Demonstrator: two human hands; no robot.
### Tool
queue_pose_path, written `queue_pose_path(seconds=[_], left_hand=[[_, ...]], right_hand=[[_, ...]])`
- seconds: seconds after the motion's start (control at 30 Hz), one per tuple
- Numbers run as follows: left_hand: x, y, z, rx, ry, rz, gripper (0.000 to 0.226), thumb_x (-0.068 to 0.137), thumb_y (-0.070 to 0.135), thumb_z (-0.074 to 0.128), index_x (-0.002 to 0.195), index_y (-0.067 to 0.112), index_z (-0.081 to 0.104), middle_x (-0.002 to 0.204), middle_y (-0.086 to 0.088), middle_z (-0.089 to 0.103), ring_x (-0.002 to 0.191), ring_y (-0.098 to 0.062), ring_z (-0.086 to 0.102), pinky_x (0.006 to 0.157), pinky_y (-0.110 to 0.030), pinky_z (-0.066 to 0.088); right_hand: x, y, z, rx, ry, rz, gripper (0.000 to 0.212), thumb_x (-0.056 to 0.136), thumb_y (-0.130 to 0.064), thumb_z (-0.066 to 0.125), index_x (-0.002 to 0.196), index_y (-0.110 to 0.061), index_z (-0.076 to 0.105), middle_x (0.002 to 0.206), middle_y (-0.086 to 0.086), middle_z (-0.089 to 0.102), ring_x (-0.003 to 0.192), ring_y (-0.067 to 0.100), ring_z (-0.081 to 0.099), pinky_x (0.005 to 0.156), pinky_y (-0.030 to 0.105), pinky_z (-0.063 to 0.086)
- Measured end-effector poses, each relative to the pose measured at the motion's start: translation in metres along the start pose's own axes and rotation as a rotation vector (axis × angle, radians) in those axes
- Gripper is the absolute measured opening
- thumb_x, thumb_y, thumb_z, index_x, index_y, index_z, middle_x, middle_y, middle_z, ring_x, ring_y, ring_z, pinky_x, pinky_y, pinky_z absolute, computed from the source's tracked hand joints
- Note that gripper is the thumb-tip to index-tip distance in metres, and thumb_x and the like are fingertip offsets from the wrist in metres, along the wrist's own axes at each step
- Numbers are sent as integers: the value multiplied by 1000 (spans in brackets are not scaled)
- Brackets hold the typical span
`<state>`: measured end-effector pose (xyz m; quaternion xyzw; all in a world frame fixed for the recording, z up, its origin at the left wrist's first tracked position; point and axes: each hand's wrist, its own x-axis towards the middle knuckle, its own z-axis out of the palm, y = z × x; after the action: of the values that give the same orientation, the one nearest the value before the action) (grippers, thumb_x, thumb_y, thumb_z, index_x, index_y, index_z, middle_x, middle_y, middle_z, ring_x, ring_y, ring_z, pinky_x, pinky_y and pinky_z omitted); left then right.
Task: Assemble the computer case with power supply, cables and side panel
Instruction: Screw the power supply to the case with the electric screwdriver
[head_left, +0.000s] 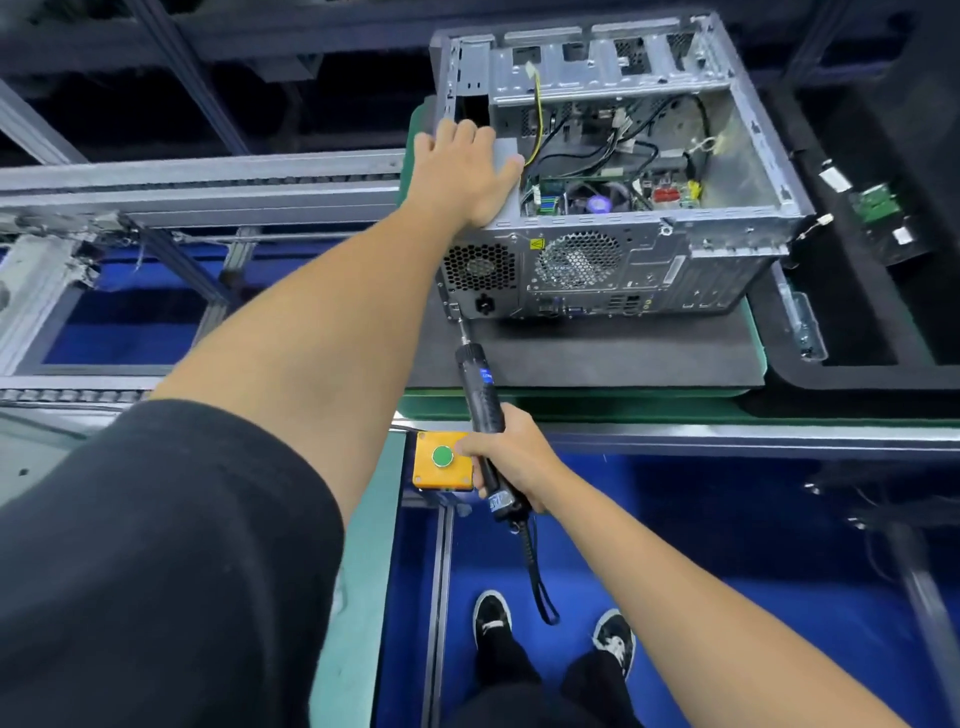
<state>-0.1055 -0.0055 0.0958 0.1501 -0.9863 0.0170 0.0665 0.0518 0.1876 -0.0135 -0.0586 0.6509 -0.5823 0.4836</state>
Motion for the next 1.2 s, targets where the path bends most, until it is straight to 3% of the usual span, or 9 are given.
queue_pose_path(seconds=[0.53,1.2], left_hand=[[-1,-1,0,-2,-2,-7,58,98,52,23,133,12,46,134,-9,47,123,-28,36,99,-43,25],[0,-2,0,-77,7,-27,45,97,37,25,127,12,49,129,-8,49,121,-27,37,96,-41,26]], right_hand=[[8,4,8,25,13,5,30,81,-4,70,95,-11,45,73,11,53,44,17,54,45,29,50],[0,-12,10,54,10,-84,29,80,-9,70,92,-14,45,70,8,53,48,20,55,51,34,51]])
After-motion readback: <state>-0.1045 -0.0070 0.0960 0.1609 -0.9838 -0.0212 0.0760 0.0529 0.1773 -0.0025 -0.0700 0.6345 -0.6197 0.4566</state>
